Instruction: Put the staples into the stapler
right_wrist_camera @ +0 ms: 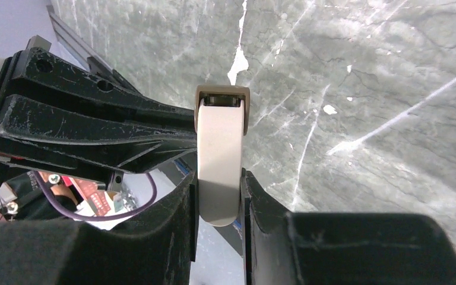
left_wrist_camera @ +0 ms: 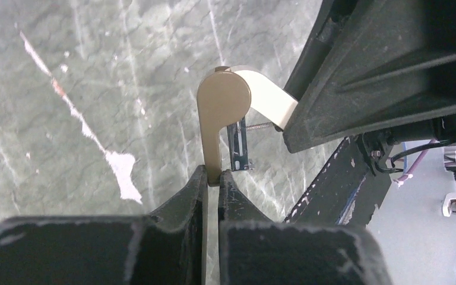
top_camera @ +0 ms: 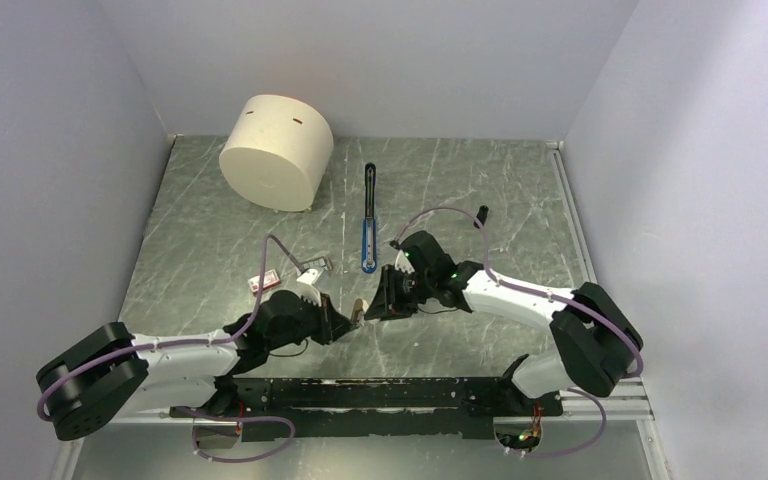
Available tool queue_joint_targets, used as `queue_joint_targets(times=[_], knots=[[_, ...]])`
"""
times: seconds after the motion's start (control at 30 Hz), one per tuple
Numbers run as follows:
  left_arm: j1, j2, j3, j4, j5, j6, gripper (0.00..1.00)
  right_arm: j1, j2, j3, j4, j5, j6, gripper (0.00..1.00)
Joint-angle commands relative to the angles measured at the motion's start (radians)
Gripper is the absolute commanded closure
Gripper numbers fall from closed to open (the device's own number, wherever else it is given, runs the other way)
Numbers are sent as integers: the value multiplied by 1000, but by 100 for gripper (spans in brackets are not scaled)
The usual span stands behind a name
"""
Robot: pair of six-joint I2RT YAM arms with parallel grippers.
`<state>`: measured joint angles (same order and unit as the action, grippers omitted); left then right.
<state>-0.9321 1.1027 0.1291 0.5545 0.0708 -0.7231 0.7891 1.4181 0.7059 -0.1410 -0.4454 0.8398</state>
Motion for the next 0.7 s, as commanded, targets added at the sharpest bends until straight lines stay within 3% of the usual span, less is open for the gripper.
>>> queue_joint_targets(times=[0.0,0.27,0.67], knots=[[-3,5,29,-7,79,112,95,-85,-45,26,-121,6,-101,83],[-3,9,66,-12,152,188,95,-178,-40,17,-174,-7,-168,74],[-3,-88,51,-76,130,240,95,-232,-50,1,-134,-71,-183,60]])
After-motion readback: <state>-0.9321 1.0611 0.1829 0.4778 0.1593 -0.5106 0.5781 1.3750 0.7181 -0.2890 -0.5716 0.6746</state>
